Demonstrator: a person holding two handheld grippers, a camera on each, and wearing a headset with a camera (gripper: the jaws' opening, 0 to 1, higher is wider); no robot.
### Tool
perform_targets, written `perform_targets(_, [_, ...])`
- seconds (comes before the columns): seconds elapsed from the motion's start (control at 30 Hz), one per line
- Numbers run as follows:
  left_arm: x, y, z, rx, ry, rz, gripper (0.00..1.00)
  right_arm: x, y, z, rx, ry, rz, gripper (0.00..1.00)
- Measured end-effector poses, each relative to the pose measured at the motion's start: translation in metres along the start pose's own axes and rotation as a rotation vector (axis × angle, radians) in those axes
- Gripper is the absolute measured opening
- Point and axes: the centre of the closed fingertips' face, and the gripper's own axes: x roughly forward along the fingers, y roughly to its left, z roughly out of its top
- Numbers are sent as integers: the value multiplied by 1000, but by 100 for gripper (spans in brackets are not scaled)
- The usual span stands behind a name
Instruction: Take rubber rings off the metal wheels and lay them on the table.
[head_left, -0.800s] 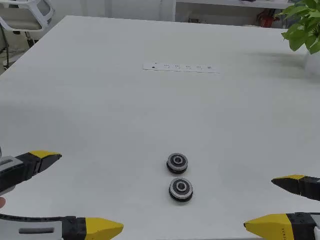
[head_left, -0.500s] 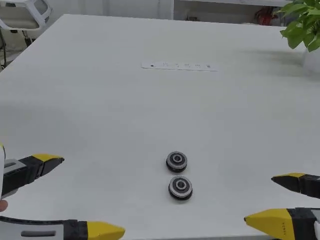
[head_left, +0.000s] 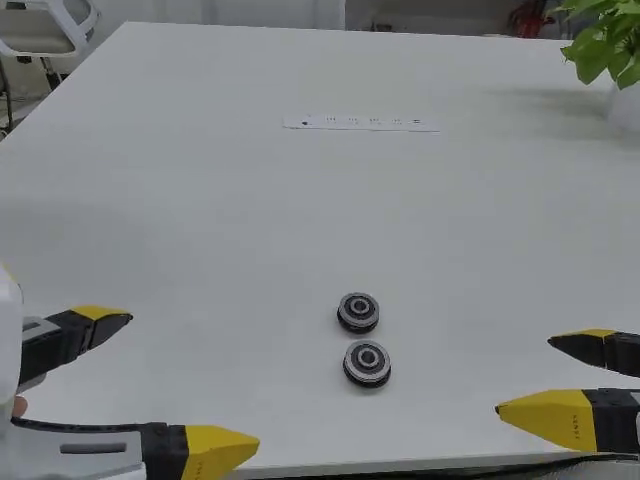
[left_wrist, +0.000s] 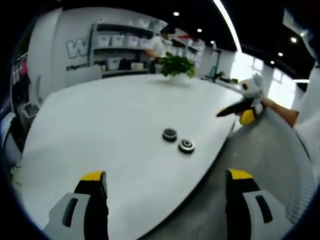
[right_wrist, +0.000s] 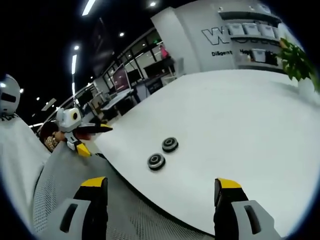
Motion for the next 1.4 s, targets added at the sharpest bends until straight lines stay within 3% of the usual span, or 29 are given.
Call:
perform_targets(0.27, [-1,4,-1,-1,-1,17,100,4,5,-9,-13,56,18,87])
perform_targets(1.03, [1,2,-6,26,34,11,98,1,5,-7,-10,40,16,85])
perform_targets(1.23, [-1,4,-3,40,17,22,98,1,8,-7,-47,52,29,82])
perform_targets(1.27, [-1,2,-2,49,14,13,98,1,9,-3,-60,37,29,79])
perform_targets(1.33, [-1,-3,1,122,19,-4,98,-2,5,3,-84,9,-2,77])
perform_targets(1.37, [-1,-4,0,164,33,-4,98,-3,4,4,-90,9,-15,77])
perform_targets(1.4, [-1,-5,0,171,41,-3,98,-3,2,5,-102,14,-30,78])
